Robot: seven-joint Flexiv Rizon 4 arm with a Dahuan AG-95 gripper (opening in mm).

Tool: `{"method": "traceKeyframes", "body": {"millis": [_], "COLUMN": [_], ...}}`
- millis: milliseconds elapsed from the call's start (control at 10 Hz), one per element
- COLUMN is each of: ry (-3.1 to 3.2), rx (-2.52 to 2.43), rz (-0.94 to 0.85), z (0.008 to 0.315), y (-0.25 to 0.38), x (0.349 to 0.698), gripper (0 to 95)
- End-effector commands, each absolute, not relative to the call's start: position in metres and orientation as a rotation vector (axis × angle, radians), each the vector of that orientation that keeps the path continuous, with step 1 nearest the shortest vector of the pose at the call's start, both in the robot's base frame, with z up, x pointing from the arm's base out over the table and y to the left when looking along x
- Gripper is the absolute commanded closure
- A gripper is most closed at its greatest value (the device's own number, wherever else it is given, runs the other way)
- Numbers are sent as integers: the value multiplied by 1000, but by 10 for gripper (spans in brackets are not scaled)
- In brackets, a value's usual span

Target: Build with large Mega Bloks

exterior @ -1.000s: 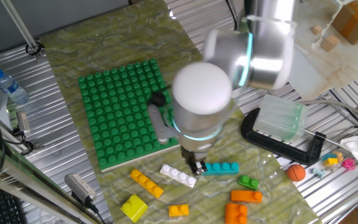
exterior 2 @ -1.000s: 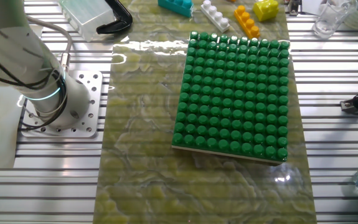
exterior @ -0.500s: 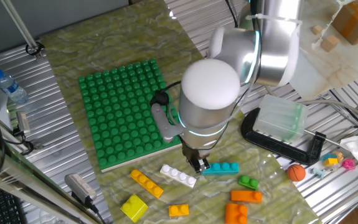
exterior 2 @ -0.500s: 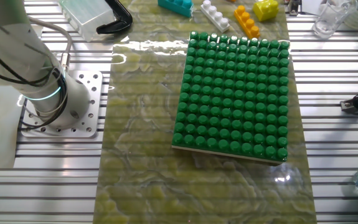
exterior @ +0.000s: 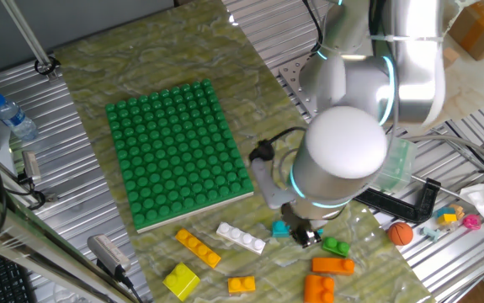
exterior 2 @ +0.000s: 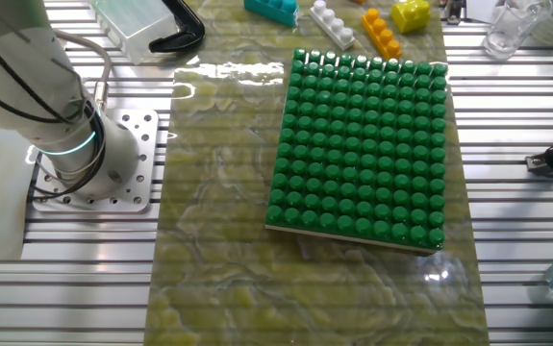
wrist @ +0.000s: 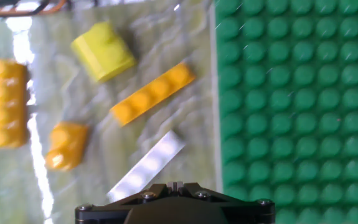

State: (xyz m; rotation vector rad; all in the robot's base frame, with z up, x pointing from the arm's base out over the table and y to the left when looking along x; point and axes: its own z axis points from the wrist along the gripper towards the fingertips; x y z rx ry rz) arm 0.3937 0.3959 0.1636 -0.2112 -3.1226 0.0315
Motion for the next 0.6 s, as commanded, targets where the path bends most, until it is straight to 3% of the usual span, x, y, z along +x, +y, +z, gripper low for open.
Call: {"method": "traceKeyframes", "body": {"millis": [100, 400, 500, 600], "ry": [-3086, -3077, -3084, -3088], "rx": [-344, -347, -336, -340], "rz": [26, 27, 30, 32], "z": [150, 148, 148, 148], "y": [389, 381, 381, 381], "x": [369, 371, 371, 371], "gripper": [760, 760, 570, 570]}}
